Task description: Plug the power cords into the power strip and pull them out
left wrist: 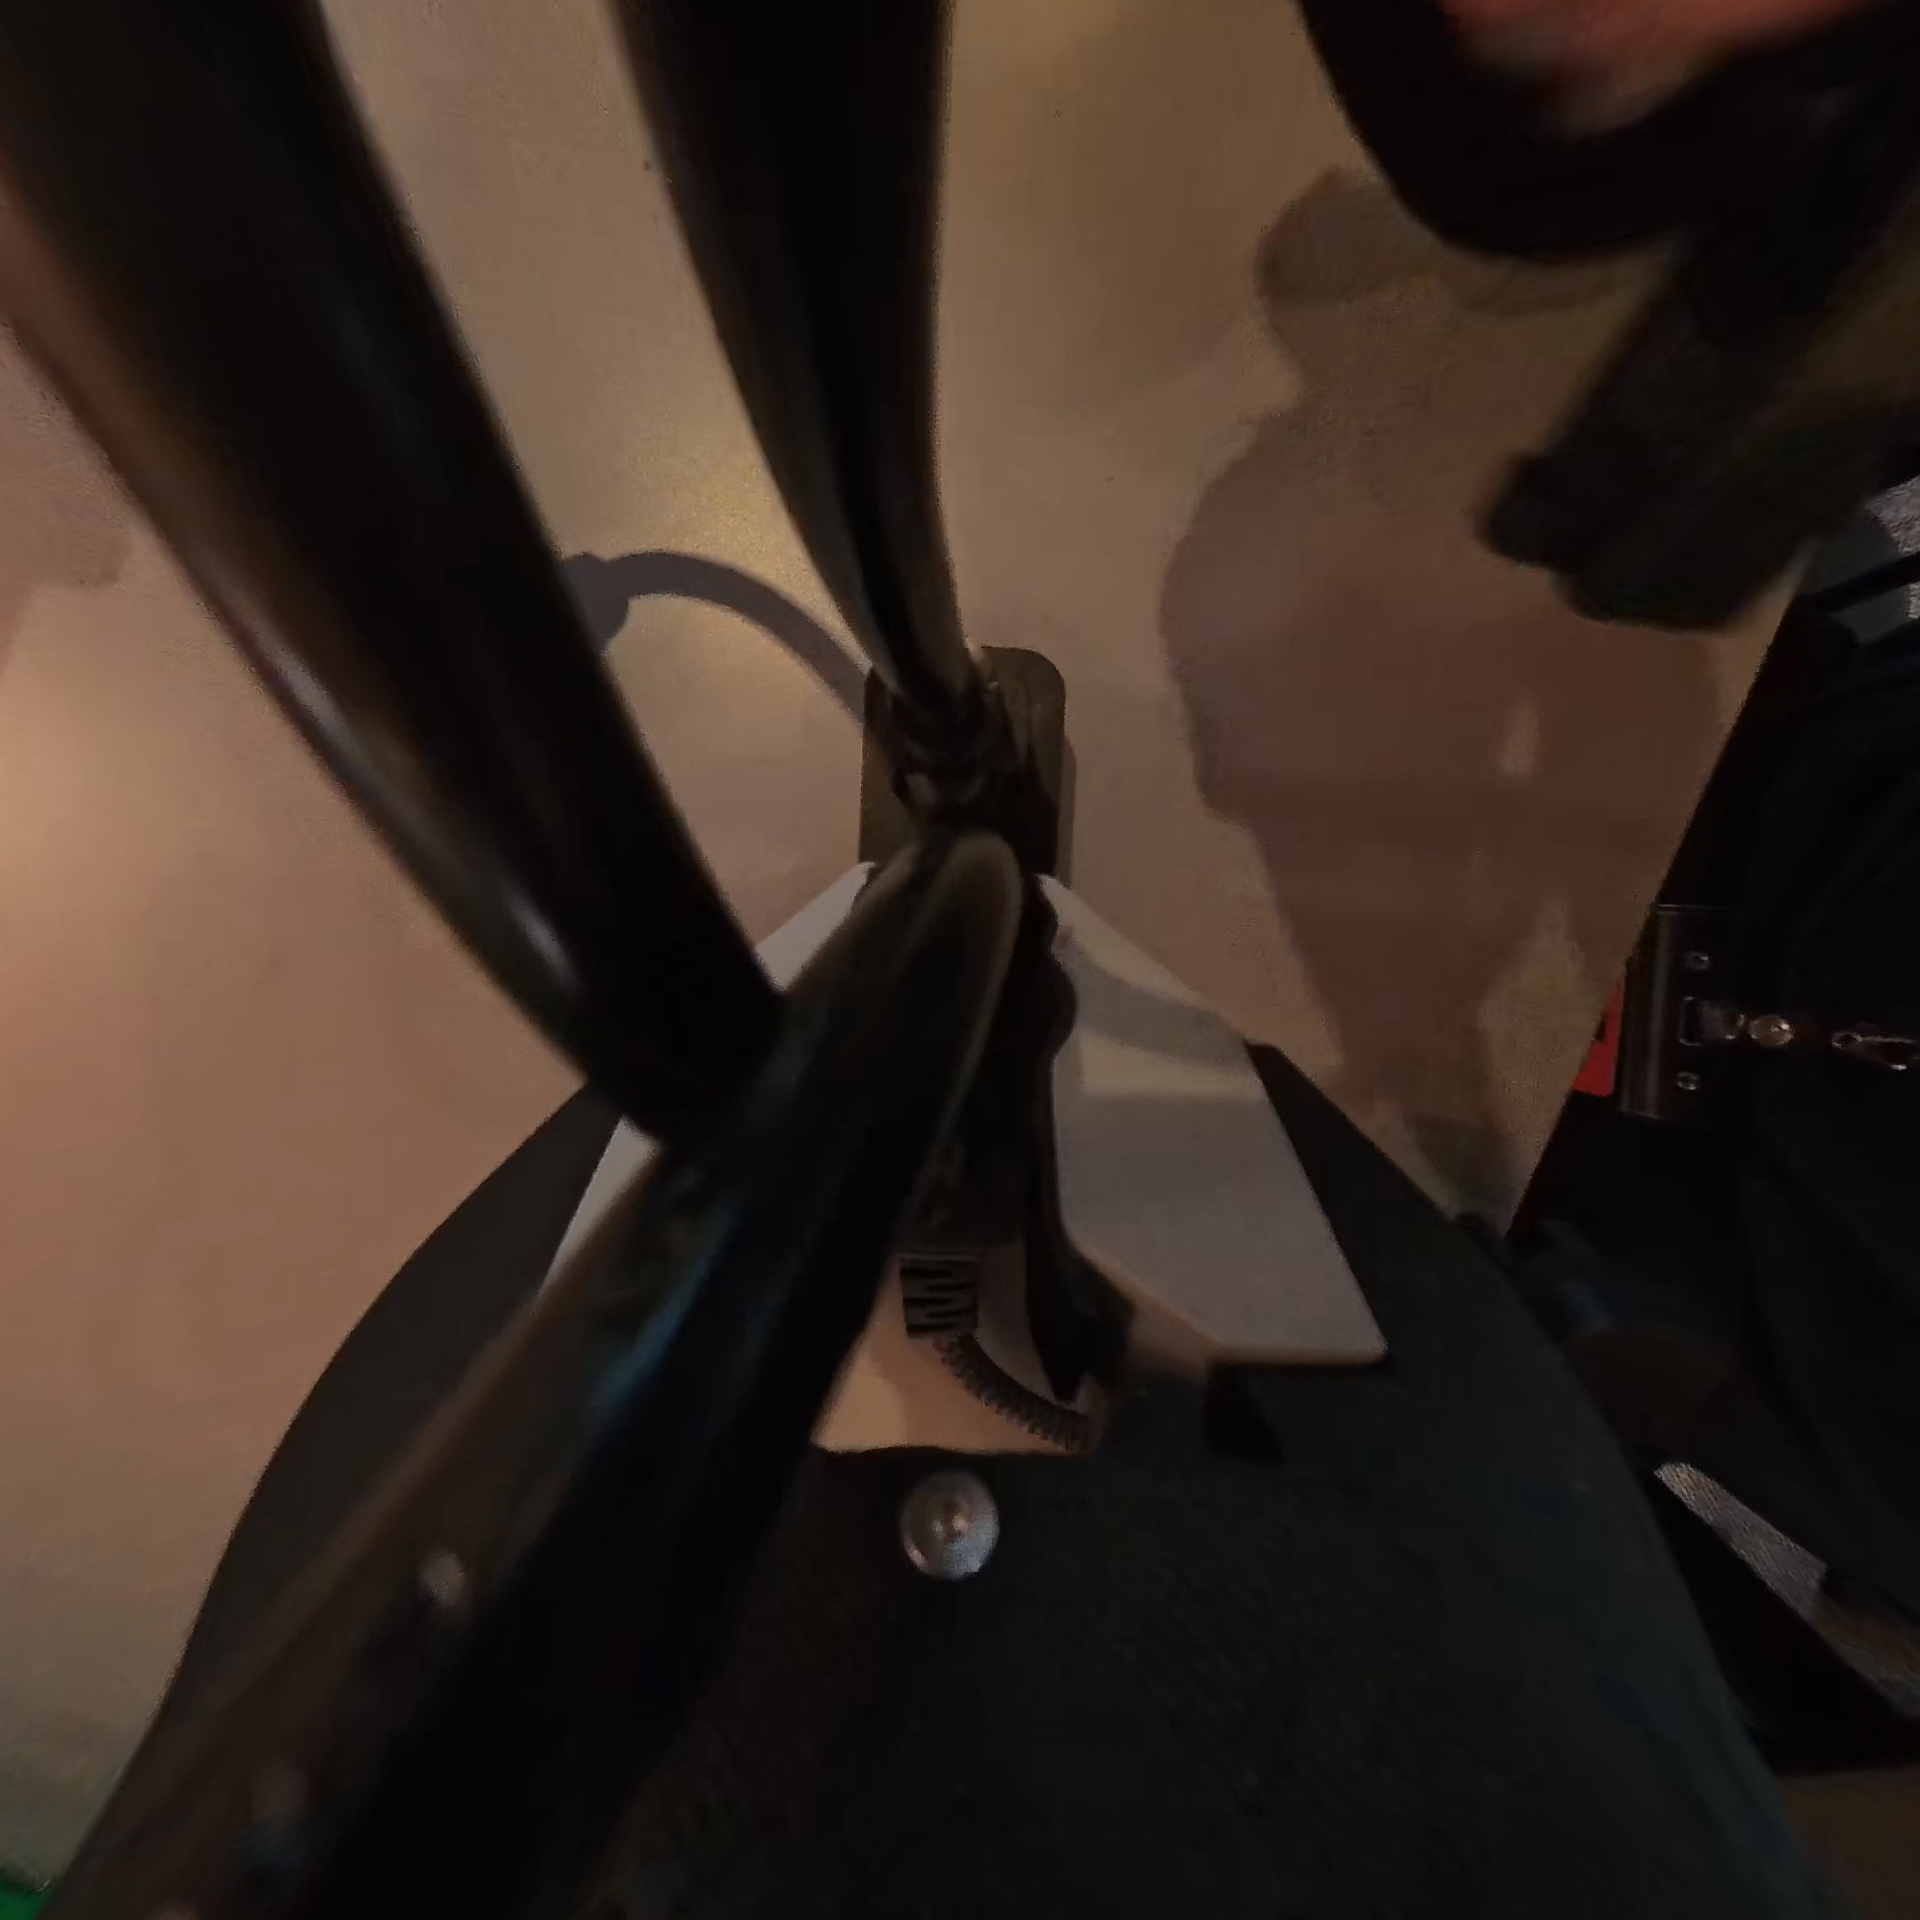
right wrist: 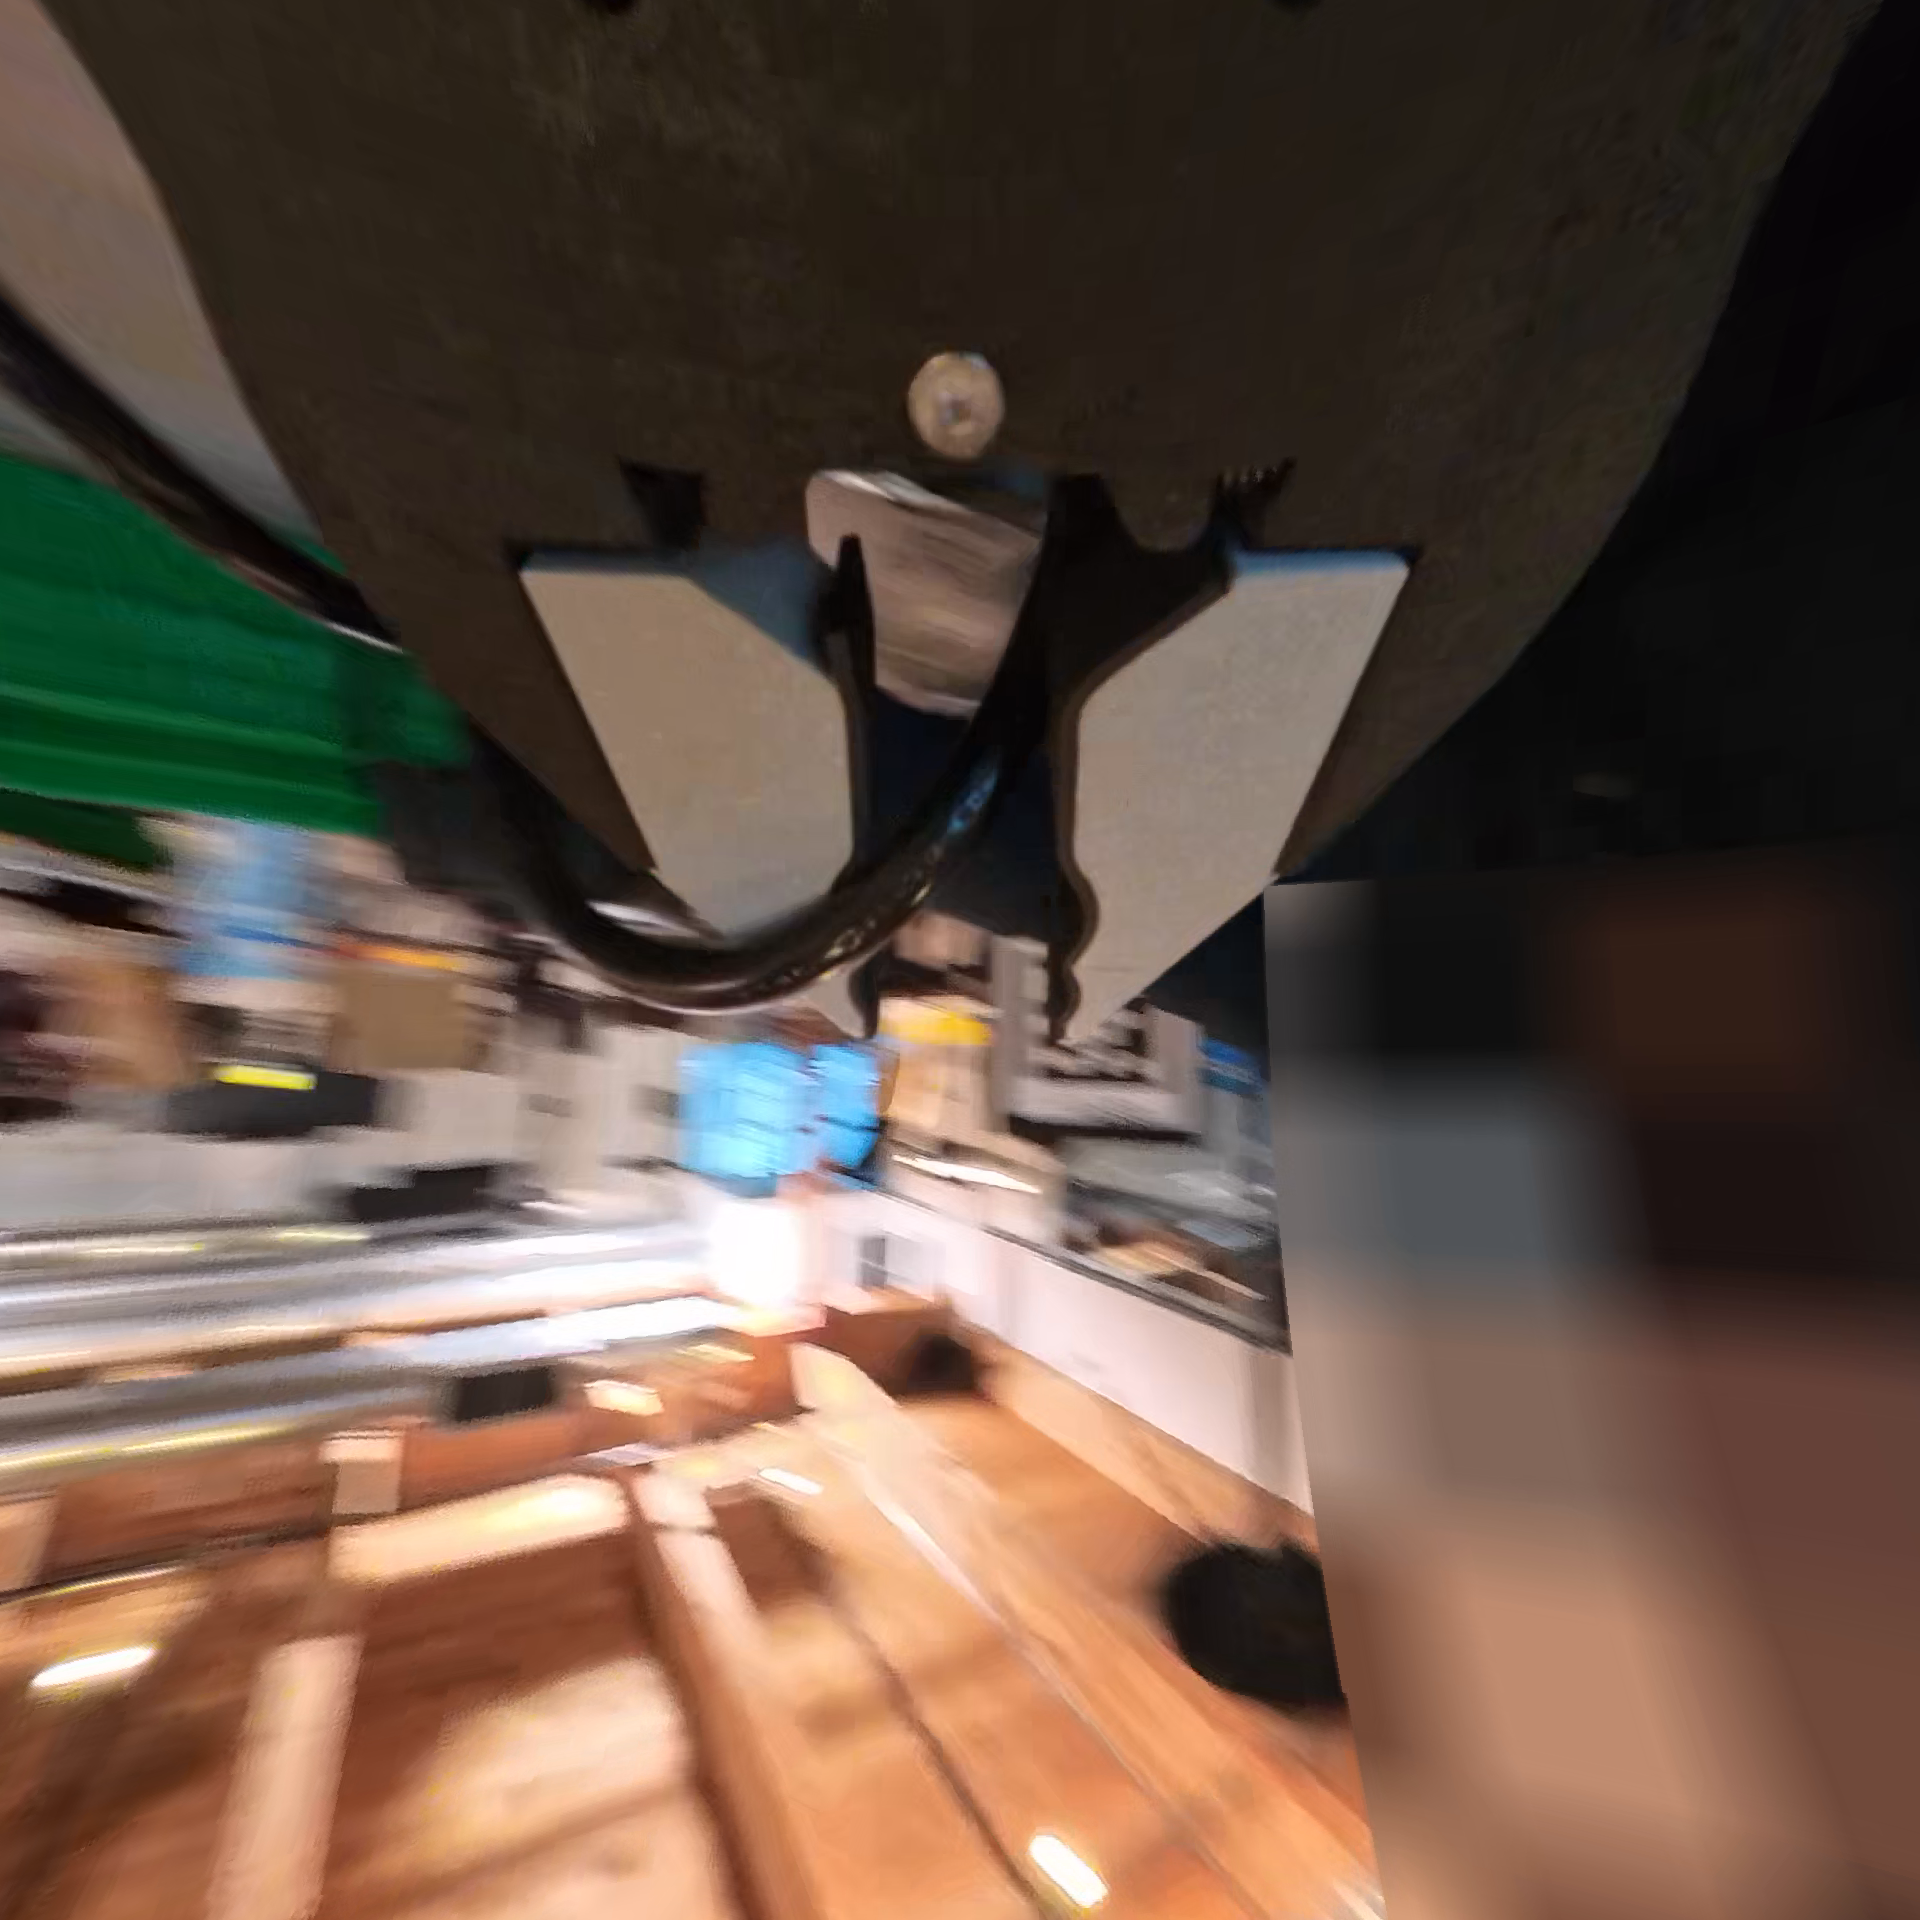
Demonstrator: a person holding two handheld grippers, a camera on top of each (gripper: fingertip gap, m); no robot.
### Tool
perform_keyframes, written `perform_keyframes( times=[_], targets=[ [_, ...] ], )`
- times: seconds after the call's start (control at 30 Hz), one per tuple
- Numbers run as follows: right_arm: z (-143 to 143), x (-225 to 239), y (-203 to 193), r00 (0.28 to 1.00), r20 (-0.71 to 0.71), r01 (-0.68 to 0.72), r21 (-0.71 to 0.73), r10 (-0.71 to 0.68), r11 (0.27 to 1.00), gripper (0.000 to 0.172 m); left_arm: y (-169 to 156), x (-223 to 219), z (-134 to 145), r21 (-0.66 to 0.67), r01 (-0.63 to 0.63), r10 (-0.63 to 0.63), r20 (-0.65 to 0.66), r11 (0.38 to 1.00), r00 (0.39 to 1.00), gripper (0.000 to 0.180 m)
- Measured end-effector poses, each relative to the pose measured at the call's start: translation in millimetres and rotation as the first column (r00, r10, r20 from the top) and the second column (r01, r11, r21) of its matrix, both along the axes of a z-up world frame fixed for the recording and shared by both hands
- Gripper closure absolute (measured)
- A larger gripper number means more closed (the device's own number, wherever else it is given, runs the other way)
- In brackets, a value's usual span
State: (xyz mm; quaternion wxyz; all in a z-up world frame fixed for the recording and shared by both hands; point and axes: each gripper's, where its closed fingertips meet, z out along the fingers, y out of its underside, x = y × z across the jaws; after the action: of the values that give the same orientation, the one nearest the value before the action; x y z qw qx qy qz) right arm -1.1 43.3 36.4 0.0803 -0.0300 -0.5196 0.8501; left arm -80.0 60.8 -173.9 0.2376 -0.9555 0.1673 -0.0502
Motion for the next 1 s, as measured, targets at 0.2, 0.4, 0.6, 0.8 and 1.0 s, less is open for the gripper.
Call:
perform_keyframes(
  times=[0.2, 0.4, 0.6, 0.8, 1.0],
  targets=[
    [-9, -11, -16, 0.996, -0.054, 0.083, 0.168, -0.075, 0.982, 0.144, 2, 0, 0, 0.014, -0.016, 0.016, 0.012, 1.0, 1.0, 0.157],
    [-22, -9, -36, 0.98, -0.159, 0.159, 0.274, -0.118, 0.949, 0.142, 2, 1, 1, 0.041, 0.006, -0.007, 0.03, 0.999, 1.0, 0.156],
    [-30, -6, -11, 0.998, 0.01, -0.056, 0.183, 0.056, 0.982, 0.146, 5, -5, 4, 0.199, -0.111, 0.068, 0.213, 0.974, 0.975, 0.156],
    [-56, -26, 3, 0.994, 0.018, 0.096, 0.304, -0.107, 0.948, 0.158, -19, -10, 4, 0.066, -0.08, 0.076, 0.069, 0.995, 0.995, 0.148],
    [-63, -22, -15, 0.999, 0.036, 0.016, 0.395, -0.032, 0.919, 0.141, -28, -10, 11, 0.074, -0.067, 0.065, 0.039, 0.995, 0.997, 0.149]
  ],
)
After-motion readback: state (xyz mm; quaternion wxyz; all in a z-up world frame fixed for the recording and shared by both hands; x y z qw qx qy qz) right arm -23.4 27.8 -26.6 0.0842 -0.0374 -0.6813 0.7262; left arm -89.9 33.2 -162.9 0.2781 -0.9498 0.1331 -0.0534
